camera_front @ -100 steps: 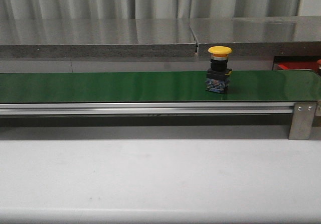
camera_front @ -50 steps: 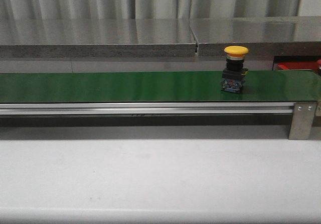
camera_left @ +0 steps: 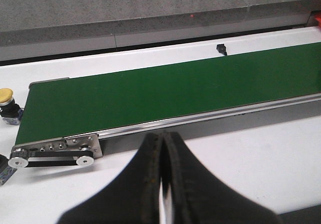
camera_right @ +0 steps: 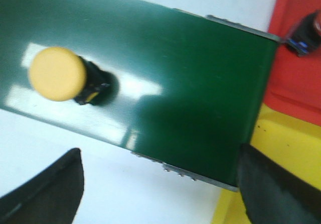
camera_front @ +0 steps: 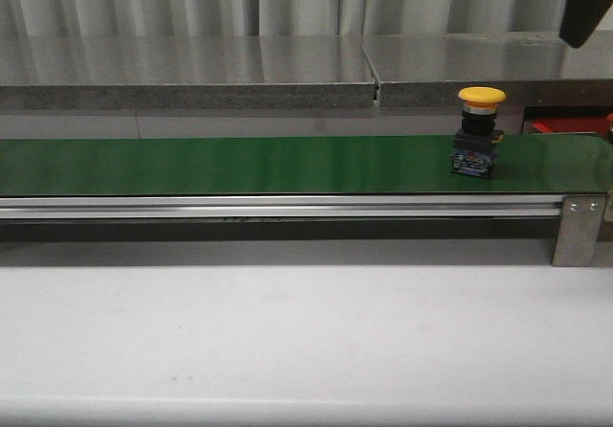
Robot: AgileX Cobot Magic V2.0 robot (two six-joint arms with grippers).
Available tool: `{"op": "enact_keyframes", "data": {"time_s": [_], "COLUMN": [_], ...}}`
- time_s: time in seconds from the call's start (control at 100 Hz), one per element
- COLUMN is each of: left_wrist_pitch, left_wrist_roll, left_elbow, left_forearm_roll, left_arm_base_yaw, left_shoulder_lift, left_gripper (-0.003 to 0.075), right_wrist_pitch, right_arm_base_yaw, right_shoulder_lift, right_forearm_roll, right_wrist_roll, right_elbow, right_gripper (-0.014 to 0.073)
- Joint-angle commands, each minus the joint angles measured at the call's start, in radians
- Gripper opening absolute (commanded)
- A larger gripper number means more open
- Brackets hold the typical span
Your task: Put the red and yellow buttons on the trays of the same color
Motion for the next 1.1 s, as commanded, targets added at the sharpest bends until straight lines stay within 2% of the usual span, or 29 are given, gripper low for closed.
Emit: {"op": "enact_keyframes", "data": {"time_s": [0.0,0.25,0.52,0.59,0.76,0.83,0.93,1.09], "left_wrist_pitch": [-0.065,-0.065,-0.065,-0.065,-0.065,-0.065,-0.065,-0.065], "left_wrist_roll": [-0.004,-0.004,-0.004,-0.004,-0.004,-0.004,-0.004,-0.004], "left_elbow": [-0.025,-0.025,-0.025,-0.025,-0.025,-0.025,-0.025,-0.025], "left_forearm_roll": [-0.02,-0.02,-0.02,-0.02,-0.02,-0.02,-0.02,-0.02], "left_arm_base_yaw": [-0.008,-0.008,-0.008,-0.008,-0.008,-0.008,-0.008,-0.008], "left_shoulder_lift": [0.008,0.008,0.008,0.008,0.008,0.008,0.008,0.008], "left_gripper": [-0.002,-0.002,-0.002,-0.002,-0.002,-0.002,-0.002,-0.002], "right_wrist_pitch": [-0.023,-0.132,-0.188,-0.188,-0.186,-0.186,-0.189,-0.204], "right_arm_base_yaw": [0.038,0.126,0.132,0.132,0.13,0.13,0.13,0.098], "right_shoulder_lift": [-0.021,0.081,0.154,0.158,0.159,0.159,0.152,0.117], "right_forearm_roll": [0.009,0.011,-0.031,-0.039,-0.049,-0.049,-0.049,-0.049], "right_wrist_roll": [-0.038,-0.041,-0.041,-0.041,-0.04,-0.039,-0.037,0.024], "right_elbow": [-0.02,-0.022,-0.022,-0.022,-0.022,-0.022,-0.022,-0.022], "right_gripper": [0.0612,0.0612,0.0608,0.0554,0.0276,0.0197,0.015,0.0147]}}
